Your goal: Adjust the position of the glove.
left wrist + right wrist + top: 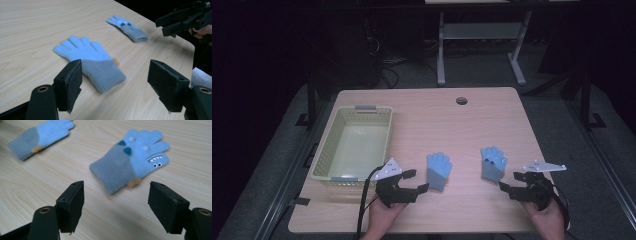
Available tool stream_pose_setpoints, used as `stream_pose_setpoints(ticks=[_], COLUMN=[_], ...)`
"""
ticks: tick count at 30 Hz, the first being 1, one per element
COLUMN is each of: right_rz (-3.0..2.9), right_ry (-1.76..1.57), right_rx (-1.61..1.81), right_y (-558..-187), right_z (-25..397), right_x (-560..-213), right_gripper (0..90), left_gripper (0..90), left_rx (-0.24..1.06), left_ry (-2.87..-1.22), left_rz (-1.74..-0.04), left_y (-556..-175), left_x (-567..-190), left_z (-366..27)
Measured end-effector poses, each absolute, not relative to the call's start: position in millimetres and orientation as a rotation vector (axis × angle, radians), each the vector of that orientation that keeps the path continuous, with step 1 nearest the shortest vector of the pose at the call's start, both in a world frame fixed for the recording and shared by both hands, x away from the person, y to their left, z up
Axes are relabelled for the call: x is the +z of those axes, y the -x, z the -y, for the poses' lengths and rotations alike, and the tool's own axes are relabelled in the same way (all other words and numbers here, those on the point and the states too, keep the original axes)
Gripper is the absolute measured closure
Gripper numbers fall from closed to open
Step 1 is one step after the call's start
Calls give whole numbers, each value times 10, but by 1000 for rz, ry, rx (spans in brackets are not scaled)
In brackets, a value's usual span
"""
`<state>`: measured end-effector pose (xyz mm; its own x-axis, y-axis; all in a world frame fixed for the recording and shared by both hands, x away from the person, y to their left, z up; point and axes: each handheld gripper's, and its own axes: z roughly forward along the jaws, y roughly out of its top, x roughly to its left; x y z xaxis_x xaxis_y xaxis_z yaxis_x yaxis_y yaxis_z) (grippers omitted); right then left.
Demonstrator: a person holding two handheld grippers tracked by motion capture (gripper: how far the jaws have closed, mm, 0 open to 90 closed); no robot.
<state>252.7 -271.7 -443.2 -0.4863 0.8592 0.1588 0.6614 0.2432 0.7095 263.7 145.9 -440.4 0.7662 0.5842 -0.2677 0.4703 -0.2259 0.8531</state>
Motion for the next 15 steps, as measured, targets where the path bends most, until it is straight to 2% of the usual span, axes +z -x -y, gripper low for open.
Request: stream_pose_setpoints(ticks=[15], right_rz=[-2261], right_ry=[-1406], right_rx=[1092], right_y=[-2582], right_z=[2650], right_x=[-4380], right_gripper=[250], left_gripper=[273], left_rx=[147], left_ry=[-1866], left_rz=[-801], left_y=[-2608], left_x=[-4368], left_z=[-1493])
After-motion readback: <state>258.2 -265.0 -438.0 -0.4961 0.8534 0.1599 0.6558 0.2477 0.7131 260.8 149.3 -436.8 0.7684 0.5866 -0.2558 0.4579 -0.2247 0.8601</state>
